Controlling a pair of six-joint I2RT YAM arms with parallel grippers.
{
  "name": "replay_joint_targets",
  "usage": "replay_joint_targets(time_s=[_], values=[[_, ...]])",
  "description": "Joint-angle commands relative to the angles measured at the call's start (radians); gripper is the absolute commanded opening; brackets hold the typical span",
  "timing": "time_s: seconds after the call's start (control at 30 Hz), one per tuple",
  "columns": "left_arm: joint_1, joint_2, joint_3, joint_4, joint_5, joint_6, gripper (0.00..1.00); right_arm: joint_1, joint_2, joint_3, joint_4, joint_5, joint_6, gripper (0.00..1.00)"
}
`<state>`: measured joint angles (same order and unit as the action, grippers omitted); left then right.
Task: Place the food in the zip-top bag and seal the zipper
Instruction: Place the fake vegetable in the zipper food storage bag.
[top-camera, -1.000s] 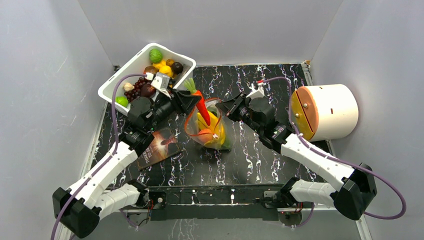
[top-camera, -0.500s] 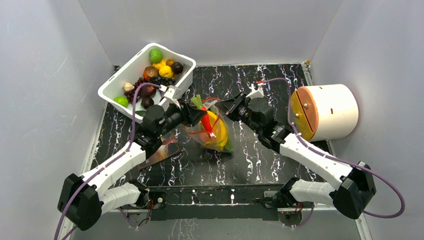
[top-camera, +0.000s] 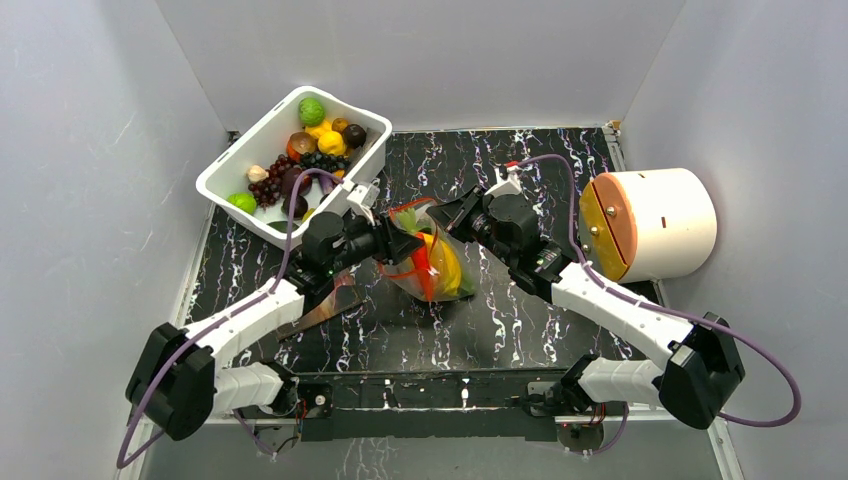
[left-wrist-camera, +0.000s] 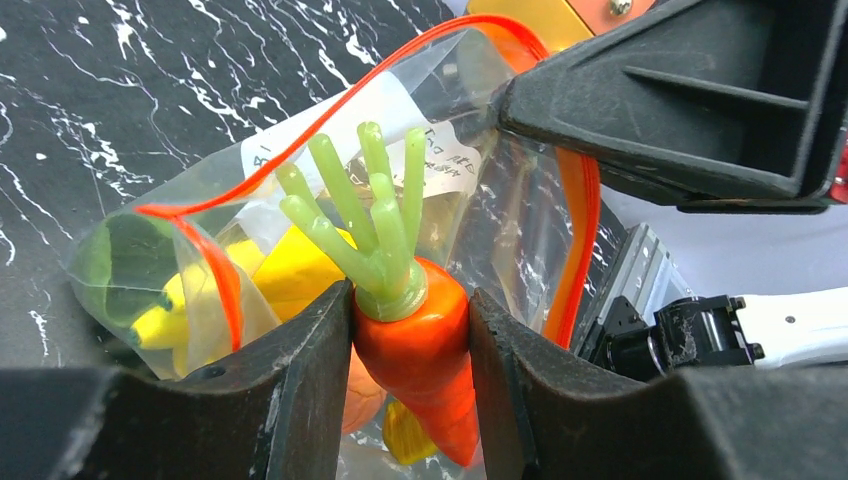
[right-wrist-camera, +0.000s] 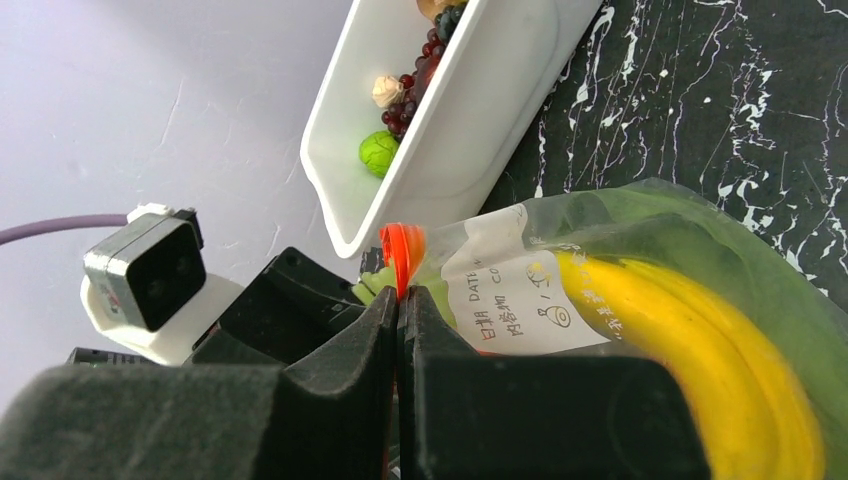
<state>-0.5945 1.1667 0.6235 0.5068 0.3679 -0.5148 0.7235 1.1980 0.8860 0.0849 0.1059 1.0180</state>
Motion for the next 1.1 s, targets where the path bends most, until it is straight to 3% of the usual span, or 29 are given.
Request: replay_joint_targets(time_s=[0.0, 0.1, 0.23, 0.47, 0.7, 0.93, 1.07], values=[[-0.016, 0.038, 0.080, -0.037, 0.054, 0.012, 0.29, -0.004, -0.006, 0.058, 0.152, 0.009, -0.030, 0.00], [-0.017, 0.054, 0.109, -0.104, 0.038, 0.025, 0.32, -0.003, -0.003, 0.058, 0.158, -0.011, -0.040, 0.00], [-0.018, 0.054, 0.154, -0.202, -0.010, 0.037, 0.50, -0.004, -0.010, 0.038, 0.160, -0.010, -0.054, 0.00], [-0.018, -0.013, 0.235, -0.361, -0.099, 0.049, 0.69, -0.003, -0.037, 0.054, 0.105, 0.029, -0.134, 0.00], [-0.018, -0.036, 0.353, -0.576, -0.152, 0.111, 0.81, -0.003, -0.043, 0.054, 0.085, 0.056, -0.154, 0.00], [-0.018, -0.067, 0.413, -0.858, -0.461, 0.197, 0.74, -0.003, -0.049, 0.059, 0.085, 0.047, -0.154, 0.00], [-0.018, -0.060, 0.397, -0.870, -0.468, 0.206, 0.62, -0.003, -0.049, 0.054, 0.094, 0.033, -0.139, 0.00]])
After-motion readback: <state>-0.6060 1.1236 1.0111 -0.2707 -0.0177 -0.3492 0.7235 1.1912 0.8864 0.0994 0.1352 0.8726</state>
